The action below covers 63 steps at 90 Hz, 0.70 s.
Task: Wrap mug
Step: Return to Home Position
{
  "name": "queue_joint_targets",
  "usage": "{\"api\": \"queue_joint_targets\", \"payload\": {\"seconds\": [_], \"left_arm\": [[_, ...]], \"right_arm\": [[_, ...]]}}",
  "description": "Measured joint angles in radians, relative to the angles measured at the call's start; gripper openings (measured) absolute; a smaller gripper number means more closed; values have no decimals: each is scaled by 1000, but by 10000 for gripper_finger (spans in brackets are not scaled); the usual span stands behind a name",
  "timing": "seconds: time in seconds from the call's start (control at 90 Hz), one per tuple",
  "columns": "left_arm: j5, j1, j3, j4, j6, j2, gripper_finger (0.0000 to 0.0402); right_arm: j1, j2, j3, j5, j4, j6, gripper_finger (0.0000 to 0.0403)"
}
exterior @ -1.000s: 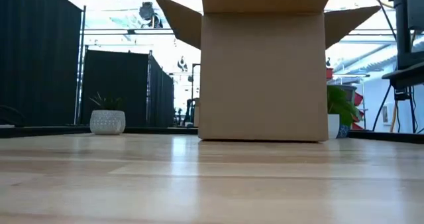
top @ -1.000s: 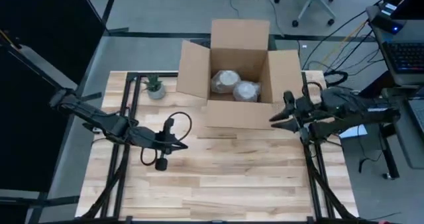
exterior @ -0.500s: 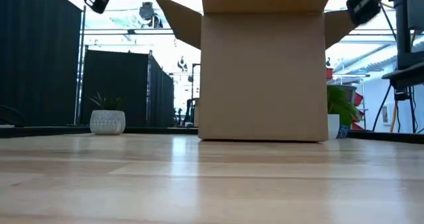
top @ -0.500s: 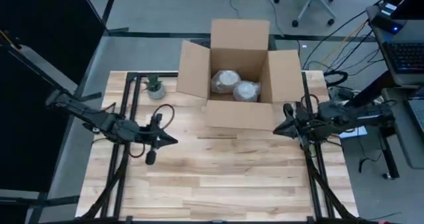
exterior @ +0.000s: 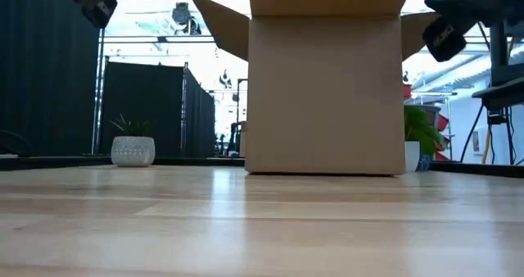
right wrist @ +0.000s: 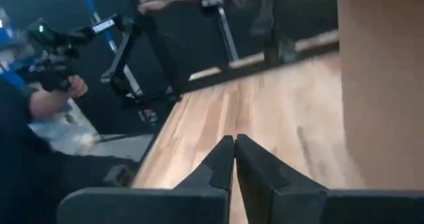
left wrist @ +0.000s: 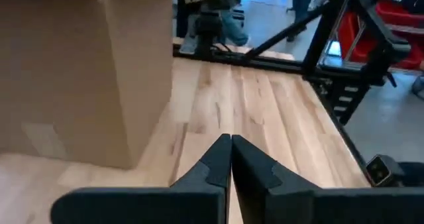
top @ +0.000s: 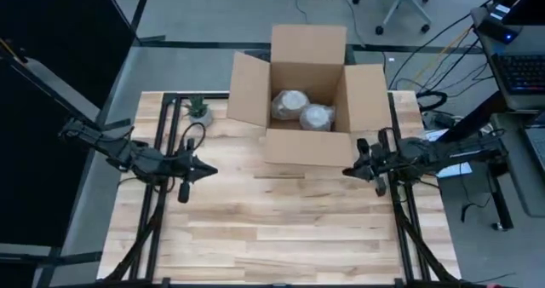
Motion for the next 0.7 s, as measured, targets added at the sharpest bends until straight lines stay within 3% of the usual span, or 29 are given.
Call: {"api": "queue_joint_targets", "payload": {"seconds": [0.156,0.333,0.522,0.7], "left_arm": [[17,8,-53,-61,31,-25,0],[16,37,-163,29,38,-157,0],[79,69,-236,44,38,-300,0],[90,81,-285,27,8,-390,0]], "right_arm": [[-29,-3,-116,23,210,-65,2],[-70,-11,-278,21,456,-93,2],[-159,-13,-276,18,431,-147,2],[-259,-29,-277,15,234,-120,2]]}}
